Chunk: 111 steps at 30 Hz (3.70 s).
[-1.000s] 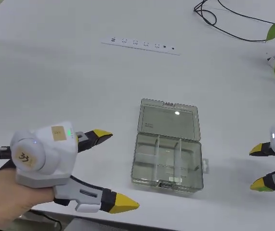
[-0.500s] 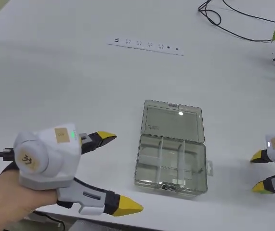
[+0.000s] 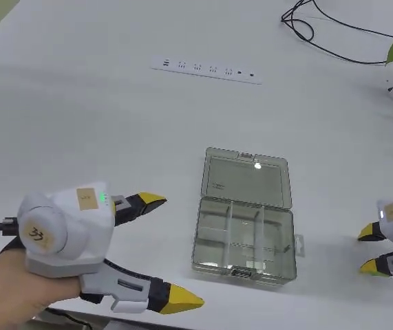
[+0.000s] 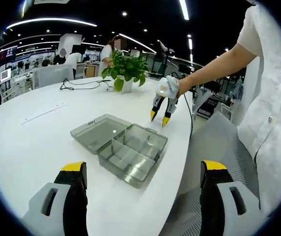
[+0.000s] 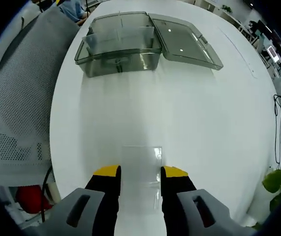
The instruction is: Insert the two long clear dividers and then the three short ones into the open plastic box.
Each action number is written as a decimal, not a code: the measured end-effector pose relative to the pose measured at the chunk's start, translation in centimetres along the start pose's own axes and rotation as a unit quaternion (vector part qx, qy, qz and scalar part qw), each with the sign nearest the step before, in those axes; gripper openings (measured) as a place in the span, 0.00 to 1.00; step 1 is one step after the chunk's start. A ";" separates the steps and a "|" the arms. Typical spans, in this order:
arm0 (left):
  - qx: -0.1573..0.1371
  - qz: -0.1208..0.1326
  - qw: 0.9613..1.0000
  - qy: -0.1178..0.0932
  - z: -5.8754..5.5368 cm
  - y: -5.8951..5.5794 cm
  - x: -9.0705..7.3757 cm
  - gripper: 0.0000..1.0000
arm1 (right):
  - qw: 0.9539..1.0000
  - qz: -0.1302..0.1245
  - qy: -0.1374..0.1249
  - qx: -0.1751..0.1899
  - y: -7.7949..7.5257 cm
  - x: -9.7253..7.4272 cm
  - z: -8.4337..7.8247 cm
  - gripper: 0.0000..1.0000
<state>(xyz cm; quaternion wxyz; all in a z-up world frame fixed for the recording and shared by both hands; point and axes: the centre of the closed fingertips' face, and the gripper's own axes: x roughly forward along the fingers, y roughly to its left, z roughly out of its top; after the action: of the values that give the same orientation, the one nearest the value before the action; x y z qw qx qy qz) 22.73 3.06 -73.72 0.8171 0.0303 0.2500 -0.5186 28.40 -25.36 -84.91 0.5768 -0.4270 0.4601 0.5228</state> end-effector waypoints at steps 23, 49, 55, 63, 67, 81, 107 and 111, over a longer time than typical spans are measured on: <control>-0.001 -0.002 1.000 -0.007 1.1 -0.1 -0.3 0.95 | 0.998 -0.051 -0.045 0.006 0.5 -4.1 3.3 0.32; -0.197 -0.061 0.973 -0.101 9.3 -3.4 2.2 0.68 | 0.981 -0.141 -0.118 -0.065 5.0 -13.2 14.9 0.32; -0.225 -0.078 0.966 -0.096 9.8 -4.5 3.3 0.58 | 0.977 -0.151 -0.128 -0.077 6.2 -14.3 16.9 0.32; -0.279 -0.111 0.949 -0.093 10.4 -6.2 5.1 0.47 | 0.974 -0.159 -0.141 -0.084 7.3 -15.5 18.9 0.32; -0.300 -0.129 0.941 -0.093 10.7 -7.0 5.6 0.38 | 0.972 -0.159 -0.147 -0.089 8.0 -15.8 19.7 0.32; -0.307 -0.155 0.936 -0.075 10.4 -8.9 6.5 0.14 | 0.971 -0.162 -0.150 -0.097 8.8 -16.3 20.6 0.32; -0.312 -0.165 0.933 -0.070 10.2 -9.3 6.5 0.00 | 0.972 -0.160 -0.134 -0.110 8.8 -15.7 20.7 0.33; -0.314 -0.158 0.933 -0.073 10.2 -9.0 6.6 0.00 | 0.970 -0.166 -0.129 -0.120 8.6 -15.7 20.7 0.33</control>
<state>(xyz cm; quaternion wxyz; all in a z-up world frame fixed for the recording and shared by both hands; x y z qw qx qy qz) 21.04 -9.72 -65.78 0.7089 -0.3055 0.3410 -0.5366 21.12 -7.71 -65.32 0.6544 -0.4921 0.2385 0.5222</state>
